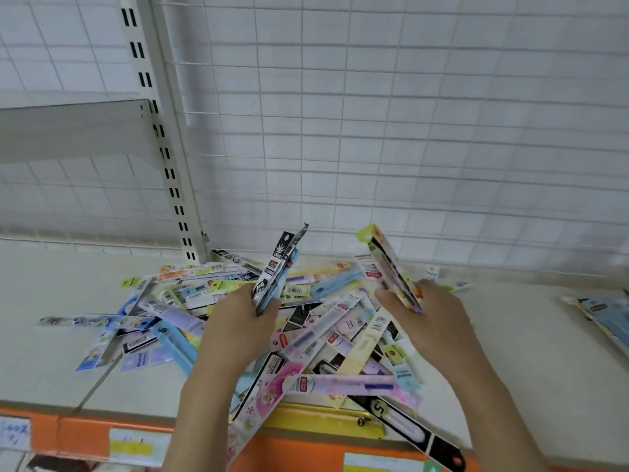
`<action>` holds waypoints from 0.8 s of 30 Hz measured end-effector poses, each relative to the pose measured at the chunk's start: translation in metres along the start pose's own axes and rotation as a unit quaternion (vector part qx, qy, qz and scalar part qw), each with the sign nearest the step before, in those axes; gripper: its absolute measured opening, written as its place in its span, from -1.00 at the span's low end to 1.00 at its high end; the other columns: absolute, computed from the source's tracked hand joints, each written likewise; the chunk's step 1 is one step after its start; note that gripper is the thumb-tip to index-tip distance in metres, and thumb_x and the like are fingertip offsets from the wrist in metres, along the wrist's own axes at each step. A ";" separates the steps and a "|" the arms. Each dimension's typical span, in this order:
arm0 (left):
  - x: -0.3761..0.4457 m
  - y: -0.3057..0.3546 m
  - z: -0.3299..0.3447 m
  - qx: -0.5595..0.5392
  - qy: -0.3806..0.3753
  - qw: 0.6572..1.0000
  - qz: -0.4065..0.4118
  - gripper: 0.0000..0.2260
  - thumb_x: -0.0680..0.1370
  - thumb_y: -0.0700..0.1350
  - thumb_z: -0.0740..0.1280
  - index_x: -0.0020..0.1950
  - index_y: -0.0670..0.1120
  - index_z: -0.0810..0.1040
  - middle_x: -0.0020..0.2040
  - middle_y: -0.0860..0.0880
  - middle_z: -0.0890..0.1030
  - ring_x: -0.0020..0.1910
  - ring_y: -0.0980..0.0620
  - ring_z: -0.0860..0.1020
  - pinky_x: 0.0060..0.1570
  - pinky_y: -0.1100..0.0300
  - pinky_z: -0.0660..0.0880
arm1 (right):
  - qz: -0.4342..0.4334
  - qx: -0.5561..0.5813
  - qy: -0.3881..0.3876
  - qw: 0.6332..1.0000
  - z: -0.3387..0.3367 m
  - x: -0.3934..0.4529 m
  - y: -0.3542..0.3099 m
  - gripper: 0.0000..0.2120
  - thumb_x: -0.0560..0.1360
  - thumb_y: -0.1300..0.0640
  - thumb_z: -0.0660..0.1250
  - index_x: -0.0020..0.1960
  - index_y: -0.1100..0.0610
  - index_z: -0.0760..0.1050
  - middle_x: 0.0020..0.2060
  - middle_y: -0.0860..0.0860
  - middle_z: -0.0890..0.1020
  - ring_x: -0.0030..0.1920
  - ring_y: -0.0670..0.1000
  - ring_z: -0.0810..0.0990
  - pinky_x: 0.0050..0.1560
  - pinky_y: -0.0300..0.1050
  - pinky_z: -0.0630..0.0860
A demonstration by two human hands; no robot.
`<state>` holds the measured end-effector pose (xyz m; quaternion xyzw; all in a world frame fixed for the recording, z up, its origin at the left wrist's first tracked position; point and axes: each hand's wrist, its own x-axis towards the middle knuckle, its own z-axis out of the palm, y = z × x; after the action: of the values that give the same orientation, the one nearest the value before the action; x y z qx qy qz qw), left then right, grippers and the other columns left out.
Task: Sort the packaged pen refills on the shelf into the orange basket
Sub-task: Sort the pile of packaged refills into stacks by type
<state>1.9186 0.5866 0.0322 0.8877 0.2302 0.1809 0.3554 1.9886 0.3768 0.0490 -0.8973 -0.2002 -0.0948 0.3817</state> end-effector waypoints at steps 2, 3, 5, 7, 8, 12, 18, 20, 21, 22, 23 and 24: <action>0.005 0.006 0.009 0.018 -0.017 1.000 0.014 -0.78 0.57 -0.10 0.21 -0.24 -0.15 0.41 -0.36 -0.12 0.50 -0.40 -0.06 0.41 -0.42 0.15 0.29 | 0.011 0.012 0.030 0.999 -0.006 0.000 0.006 -0.58 0.51 -0.05 0.30 -0.48 -0.09 0.25 -0.40 0.00 0.39 -0.34 -0.01 0.42 -0.37 -0.26 0.24; 0.008 0.009 0.014 0.021 -0.026 0.999 0.017 -0.80 0.57 -0.12 0.19 -0.22 -0.16 0.40 -0.33 -0.13 0.50 -0.38 -0.08 0.42 -0.39 0.14 0.31 | 0.022 0.022 0.037 0.999 -0.008 -0.001 0.009 -0.60 0.52 -0.04 0.29 -0.46 -0.08 0.28 -0.38 0.01 0.41 -0.31 -0.01 0.43 -0.33 -0.25 0.27; 0.016 0.016 0.023 0.040 -0.046 0.998 0.022 -0.76 0.57 -0.14 0.18 -0.30 -0.10 0.31 -0.36 -0.06 0.41 -0.40 -0.02 0.37 -0.40 0.16 0.29 | 0.049 0.036 0.039 0.997 -0.012 -0.003 0.016 -0.65 0.54 -0.02 0.25 -0.40 -0.04 0.33 -0.40 -0.01 0.46 -0.30 -0.01 0.46 -0.31 -0.21 0.30; 0.025 0.023 0.033 0.069 -0.071 0.995 0.031 -0.71 0.56 -0.12 0.21 -0.35 -0.06 0.25 -0.37 -0.01 0.35 -0.39 0.02 0.33 -0.39 0.17 0.27 | 0.073 0.046 0.029 0.996 -0.014 -0.005 0.022 -0.72 0.56 -0.02 0.21 -0.30 0.01 0.42 -0.42 -0.08 0.52 -0.32 -0.09 0.49 -0.32 -0.23 0.32; 0.028 0.026 0.039 0.082 -0.088 0.992 0.032 -0.72 0.54 -0.08 0.24 -0.34 -0.05 0.27 -0.37 0.00 0.35 -0.37 0.01 0.34 -0.36 0.17 0.29 | 0.082 0.052 0.026 0.995 -0.015 -0.006 0.024 -0.74 0.56 -0.03 0.20 -0.26 0.03 0.45 -0.41 -0.08 0.56 -0.30 -0.11 0.52 -0.31 -0.24 0.35; 0.032 0.032 0.058 0.137 -0.153 0.979 0.008 -0.65 0.44 0.13 0.37 -0.29 -0.09 0.34 -0.36 0.01 0.41 -0.40 0.05 0.38 -0.43 0.21 0.29 | 0.097 0.066 0.023 0.993 -0.015 -0.011 0.031 -0.77 0.50 -0.12 0.28 -0.22 0.00 0.42 -0.32 0.00 0.60 -0.23 0.02 0.57 -0.26 -0.18 0.40; 0.035 0.027 0.075 0.202 -0.161 0.966 -0.005 -0.75 0.52 0.06 0.29 -0.12 -0.11 0.38 -0.02 -0.11 0.58 -0.14 -0.07 0.49 -0.17 0.14 0.43 | 0.116 0.063 0.007 0.991 -0.016 -0.014 0.035 -0.73 0.41 -0.03 0.43 -0.17 0.11 0.41 -0.34 -0.02 0.54 -0.26 0.03 0.53 -0.28 -0.15 0.38; 0.038 0.028 0.075 0.200 -0.155 0.967 0.002 -0.82 0.53 -0.06 0.27 -0.19 -0.13 0.38 -0.15 -0.08 0.53 -0.18 -0.07 0.50 -0.21 0.16 0.41 | 0.113 0.026 0.016 0.993 -0.015 -0.013 0.035 -0.68 0.48 -0.04 0.34 -0.33 0.08 0.33 -0.44 -0.02 0.51 -0.30 0.05 0.52 -0.26 -0.12 0.38; 0.038 0.029 0.073 0.197 -0.149 0.969 0.005 -0.81 0.53 -0.10 0.26 -0.25 -0.13 0.36 -0.23 -0.06 0.48 -0.23 -0.05 0.48 -0.26 0.18 0.39 | 0.115 0.017 0.015 0.993 -0.015 -0.013 0.035 -0.65 0.50 -0.06 0.30 -0.36 0.08 0.31 -0.45 0.00 0.54 -0.29 0.06 0.55 -0.23 -0.10 0.40; 0.039 0.030 0.071 0.191 -0.144 0.971 0.007 -0.78 0.52 -0.14 0.25 -0.31 -0.12 0.33 -0.30 -0.04 0.43 -0.29 -0.03 0.45 -0.32 0.20 0.36 | 0.117 0.011 0.014 0.993 -0.014 -0.013 0.035 -0.63 0.52 -0.08 0.27 -0.36 0.09 0.31 -0.44 0.03 0.57 -0.28 0.07 0.58 -0.20 -0.09 0.44; 0.040 0.030 0.068 0.182 -0.141 0.973 0.008 -0.75 0.52 -0.15 0.24 -0.34 -0.11 0.31 -0.35 -0.02 0.39 -0.34 -0.01 0.42 -0.37 0.20 0.34 | 0.117 0.005 0.009 0.993 -0.013 -0.013 0.035 -0.62 0.52 -0.09 0.26 -0.37 0.09 0.32 -0.42 0.05 0.60 -0.27 0.07 0.61 -0.17 -0.08 0.46; 0.041 0.029 0.064 0.174 -0.138 0.975 0.009 -0.76 0.52 -0.15 0.24 -0.34 -0.12 0.32 -0.36 -0.02 0.38 -0.35 -0.02 0.42 -0.37 0.20 0.33 | 0.115 -0.001 0.005 0.993 -0.012 -0.013 0.035 -0.62 0.53 -0.09 0.24 -0.37 0.09 0.32 -0.42 0.05 0.61 -0.28 0.05 0.62 -0.17 -0.09 0.48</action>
<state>1.9920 0.5546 0.0155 0.9545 0.1983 0.0168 0.2221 1.9915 0.3427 0.0305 -0.9144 -0.0933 -0.0547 0.3901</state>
